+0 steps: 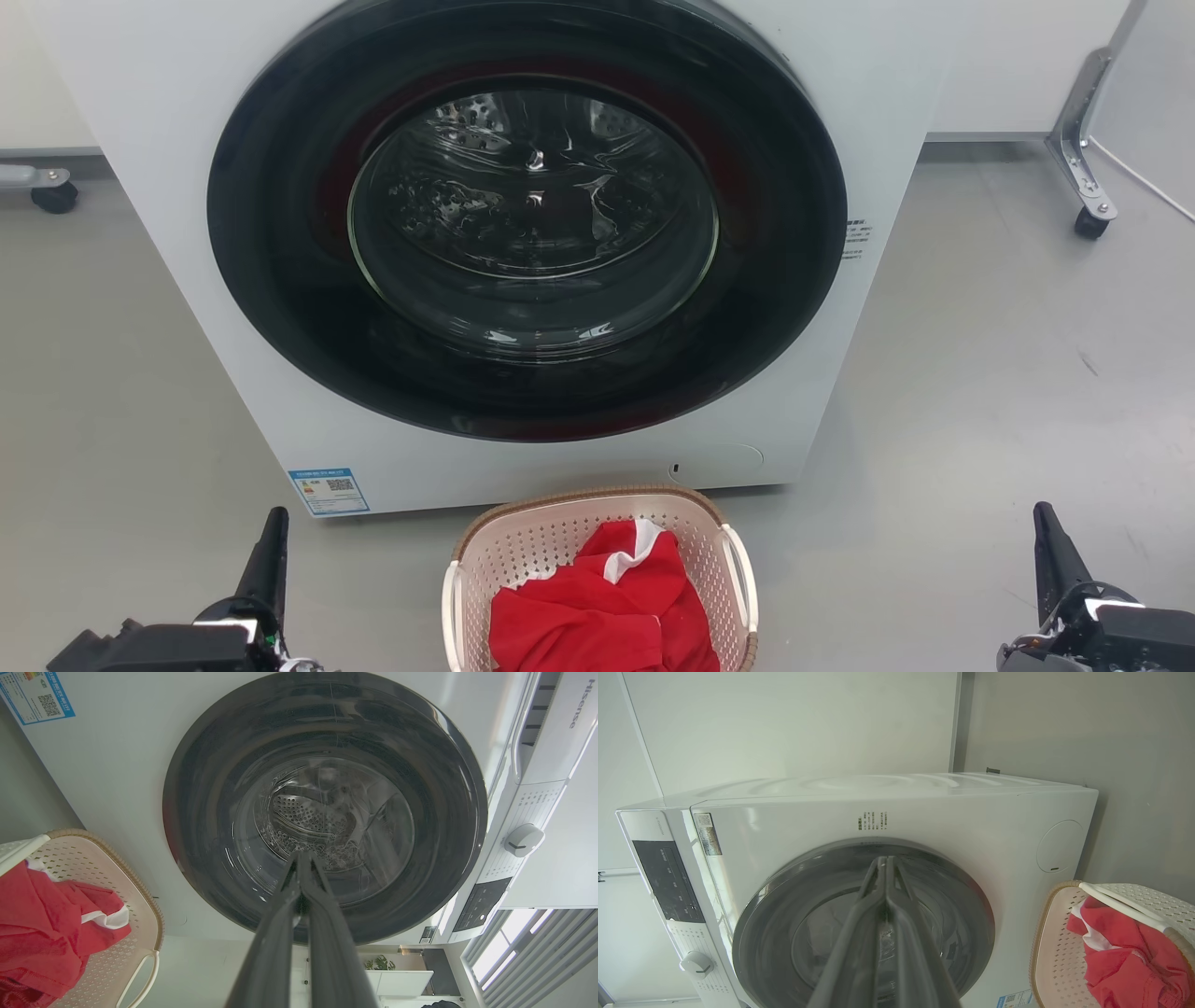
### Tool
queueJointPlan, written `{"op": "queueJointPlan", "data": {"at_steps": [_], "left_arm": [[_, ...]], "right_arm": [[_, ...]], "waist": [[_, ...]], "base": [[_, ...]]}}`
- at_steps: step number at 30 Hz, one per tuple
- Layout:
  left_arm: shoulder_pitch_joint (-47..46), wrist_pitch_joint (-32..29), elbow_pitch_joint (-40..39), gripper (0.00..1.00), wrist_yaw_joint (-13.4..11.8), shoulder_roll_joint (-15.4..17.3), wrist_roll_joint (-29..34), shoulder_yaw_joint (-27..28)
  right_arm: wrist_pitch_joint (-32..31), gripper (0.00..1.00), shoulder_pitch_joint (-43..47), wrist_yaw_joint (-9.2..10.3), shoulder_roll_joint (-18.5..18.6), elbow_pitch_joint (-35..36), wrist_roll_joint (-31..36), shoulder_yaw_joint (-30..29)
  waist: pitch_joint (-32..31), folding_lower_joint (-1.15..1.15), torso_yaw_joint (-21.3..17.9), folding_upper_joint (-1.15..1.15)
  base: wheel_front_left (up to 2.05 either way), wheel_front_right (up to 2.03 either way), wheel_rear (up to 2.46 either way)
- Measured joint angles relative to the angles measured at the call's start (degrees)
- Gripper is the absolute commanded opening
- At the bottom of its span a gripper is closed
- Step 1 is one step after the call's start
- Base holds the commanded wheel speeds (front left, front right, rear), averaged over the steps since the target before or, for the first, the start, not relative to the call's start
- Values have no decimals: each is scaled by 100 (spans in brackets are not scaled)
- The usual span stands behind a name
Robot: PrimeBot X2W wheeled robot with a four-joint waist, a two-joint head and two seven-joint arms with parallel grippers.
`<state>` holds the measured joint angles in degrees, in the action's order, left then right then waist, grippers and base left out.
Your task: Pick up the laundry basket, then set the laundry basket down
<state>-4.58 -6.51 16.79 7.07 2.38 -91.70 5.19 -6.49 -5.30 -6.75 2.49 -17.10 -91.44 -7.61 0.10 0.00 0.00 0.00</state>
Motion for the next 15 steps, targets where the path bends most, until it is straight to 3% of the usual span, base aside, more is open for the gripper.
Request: {"op": "queueJointPlan", "data": {"at_steps": [15], "left_arm": [[0,0,2,0,0,0,-1,0]], "right_arm": [[0,0,0,0,0,0,0,1]], "waist": [[0,0,0,0]], "base": [[0,0,0]]}}
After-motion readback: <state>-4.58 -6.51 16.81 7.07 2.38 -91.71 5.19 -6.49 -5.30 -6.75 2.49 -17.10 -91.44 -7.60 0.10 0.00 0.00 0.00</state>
